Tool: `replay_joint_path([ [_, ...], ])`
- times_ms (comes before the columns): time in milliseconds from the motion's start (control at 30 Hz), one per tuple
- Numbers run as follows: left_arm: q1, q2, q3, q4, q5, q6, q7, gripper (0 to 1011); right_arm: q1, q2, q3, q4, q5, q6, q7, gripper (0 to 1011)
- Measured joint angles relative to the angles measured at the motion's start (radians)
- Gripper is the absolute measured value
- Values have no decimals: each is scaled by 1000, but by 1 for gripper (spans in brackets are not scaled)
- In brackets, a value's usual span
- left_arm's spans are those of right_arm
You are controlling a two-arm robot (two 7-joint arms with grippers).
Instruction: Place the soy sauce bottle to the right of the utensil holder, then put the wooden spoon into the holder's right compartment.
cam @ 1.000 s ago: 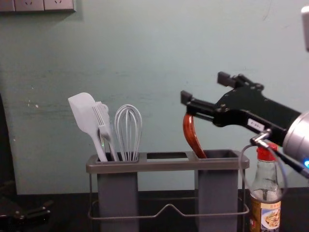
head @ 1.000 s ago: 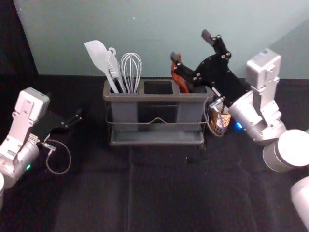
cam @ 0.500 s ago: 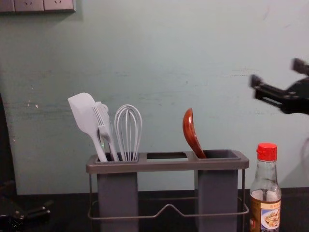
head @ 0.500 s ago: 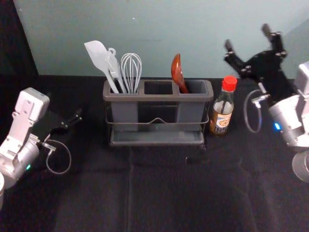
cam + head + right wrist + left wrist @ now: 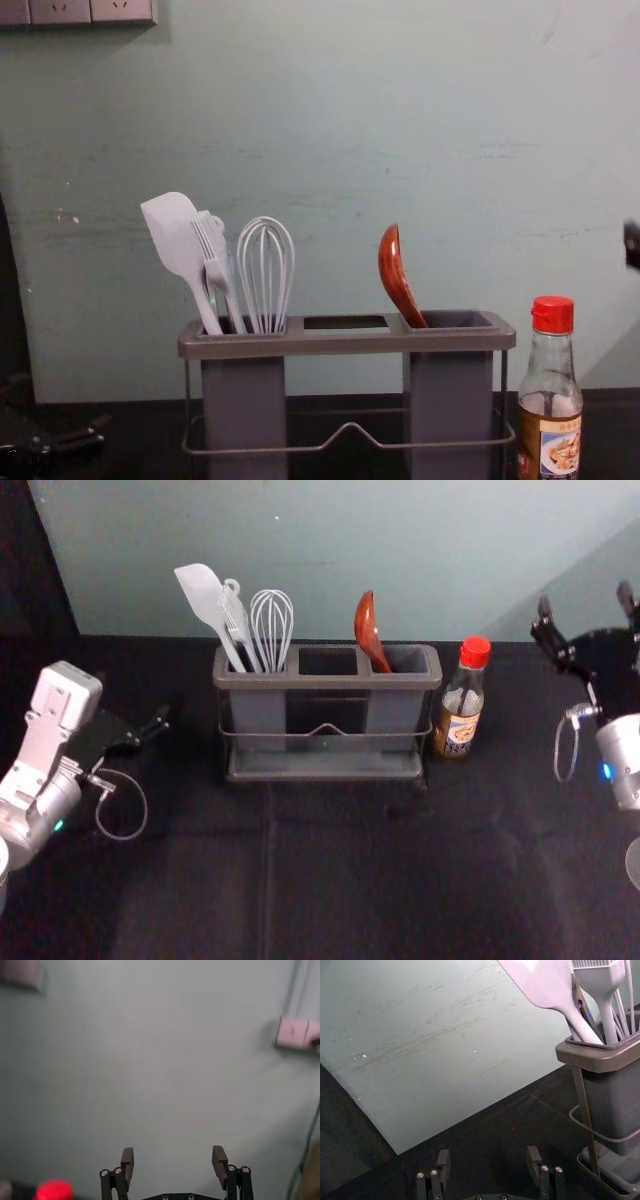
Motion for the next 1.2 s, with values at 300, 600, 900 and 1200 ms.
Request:
replay_joint_path([
  [300, 0, 0, 0, 0, 0, 0, 0, 1005, -24, -18, 27, 21, -21, 144, 7, 1002],
  [600, 0, 0, 0, 0, 0, 0, 0, 1005, -37, -21, 21, 81, -46, 170, 24, 1002],
  [900, 0, 0, 0, 0, 0, 0, 0, 1005, -39, -23, 11, 108, -53, 176, 36, 1002],
  [1200, 0, 0, 0, 0, 0, 0, 0, 1005, -39, -23, 11, 109, -54, 177, 37, 1002],
])
